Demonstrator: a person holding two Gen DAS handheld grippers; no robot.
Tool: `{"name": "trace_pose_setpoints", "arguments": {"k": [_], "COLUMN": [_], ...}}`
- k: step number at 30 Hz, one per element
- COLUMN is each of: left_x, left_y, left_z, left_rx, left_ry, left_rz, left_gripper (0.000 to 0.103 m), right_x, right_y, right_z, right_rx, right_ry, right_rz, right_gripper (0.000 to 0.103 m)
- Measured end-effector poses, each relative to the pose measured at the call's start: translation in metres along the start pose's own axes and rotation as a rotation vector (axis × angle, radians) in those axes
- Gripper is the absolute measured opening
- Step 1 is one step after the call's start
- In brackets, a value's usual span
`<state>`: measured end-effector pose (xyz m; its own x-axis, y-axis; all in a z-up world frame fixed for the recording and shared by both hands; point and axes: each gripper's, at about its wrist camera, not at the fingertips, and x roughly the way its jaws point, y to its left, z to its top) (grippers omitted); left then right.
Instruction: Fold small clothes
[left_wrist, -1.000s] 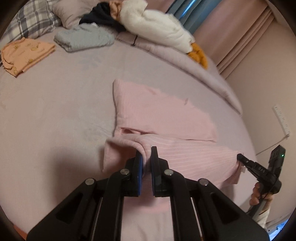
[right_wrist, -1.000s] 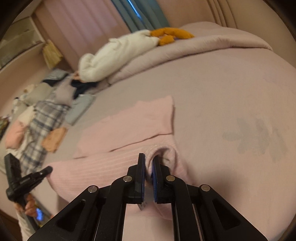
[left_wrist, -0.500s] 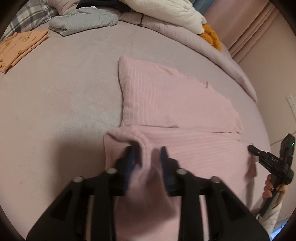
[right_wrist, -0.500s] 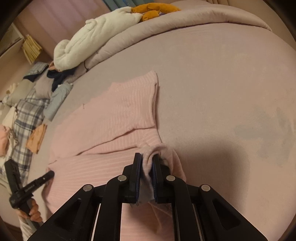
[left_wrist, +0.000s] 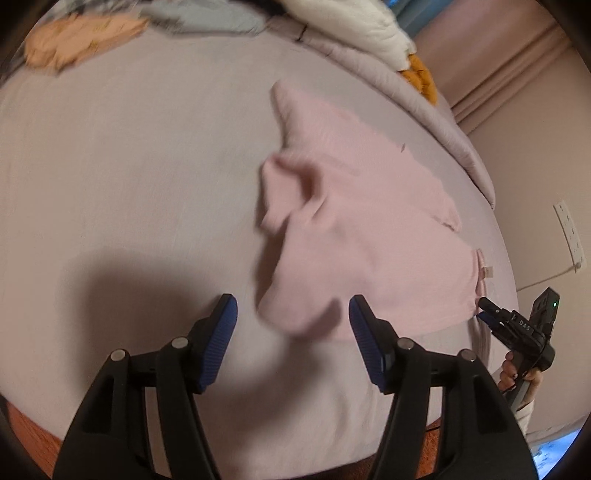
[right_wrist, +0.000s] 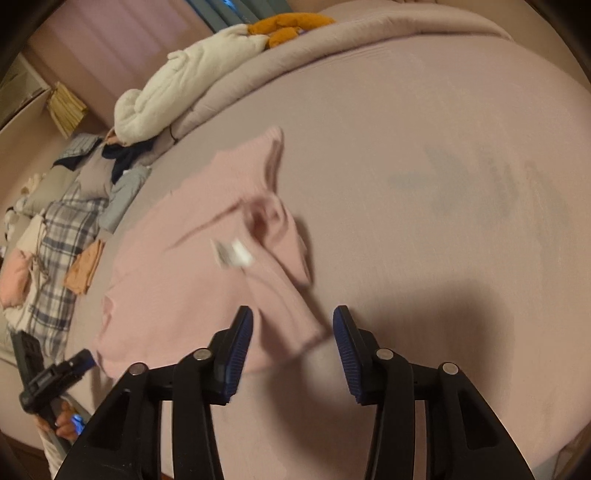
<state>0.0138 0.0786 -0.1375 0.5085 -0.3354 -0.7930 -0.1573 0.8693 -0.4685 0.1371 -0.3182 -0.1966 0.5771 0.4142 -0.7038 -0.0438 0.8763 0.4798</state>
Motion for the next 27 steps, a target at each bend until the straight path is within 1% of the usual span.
{"name": "trace_pose_setpoints", "arguments": {"k": [1, 2, 4, 6, 7, 8, 9, 11, 13, 14, 17, 20, 23, 27], "left_x": [0.000, 0.000, 0.000, 0.003, 0.005, 0.007, 0.007, 0.013, 0.015, 0.013, -0.001, -0.029, -0.054, -0.091], "left_y": [0.001, 0.000, -0.004, -0.008, -0.009, -0.011, -0.010, -0.012, -0.011, -0.011, -0.022, -0.041, -0.052, -0.059], "left_z": [-0.003, -0.007, -0.009, -0.010, -0.011, -0.010, -0.012, -0.011, -0.009, -0.008, -0.005, -0.002, 0.003, 0.010], "left_rx": [-0.008, -0.003, 0.017, 0.024, 0.024, 0.026, 0.032, 0.029, 0.010, 0.003, 0.020, 0.062, 0.089, 0.067], "left_ry": [-0.001, -0.018, -0.028, -0.022, -0.024, -0.028, -0.034, -0.012, -0.001, -0.011, -0.081, -0.163, -0.219, -0.282], "left_rz": [-0.008, -0.016, -0.030, -0.038, -0.042, -0.047, -0.053, -0.065, -0.088, -0.093, -0.085, -0.081, -0.103, -0.124], "left_gripper": [0.062, 0.062, 0.061, 0.061, 0.061, 0.057, 0.051, 0.020, 0.006, 0.006, 0.003, 0.002, 0.002, 0.002], "right_x": [0.003, 0.002, -0.001, 0.000, 0.001, 0.000, 0.001, 0.000, -0.006, -0.008, -0.023, -0.037, -0.057, -0.082], "right_y": [-0.004, -0.005, -0.004, 0.000, 0.002, 0.002, 0.004, 0.008, 0.013, 0.012, 0.020, 0.026, 0.033, 0.049], "right_z": [-0.003, -0.003, -0.004, -0.004, -0.004, -0.006, -0.007, -0.009, -0.010, -0.010, -0.008, -0.006, -0.003, 0.001], "right_rx": [0.023, 0.030, 0.026, 0.020, 0.015, 0.009, 0.002, -0.017, -0.023, -0.024, -0.041, -0.045, -0.058, -0.079], "right_ry": [0.003, -0.004, -0.034, -0.035, -0.032, -0.031, -0.031, -0.042, -0.064, -0.071, -0.116, -0.158, -0.212, -0.286], "right_rz": [0.010, 0.018, 0.044, 0.057, 0.063, 0.063, 0.061, 0.046, 0.054, 0.059, 0.067, 0.089, 0.122, 0.151], "right_gripper": [0.046, 0.045, 0.037, 0.023, 0.018, 0.011, 0.008, 0.008, 0.007, 0.007, 0.007, 0.007, 0.007, 0.007]}}
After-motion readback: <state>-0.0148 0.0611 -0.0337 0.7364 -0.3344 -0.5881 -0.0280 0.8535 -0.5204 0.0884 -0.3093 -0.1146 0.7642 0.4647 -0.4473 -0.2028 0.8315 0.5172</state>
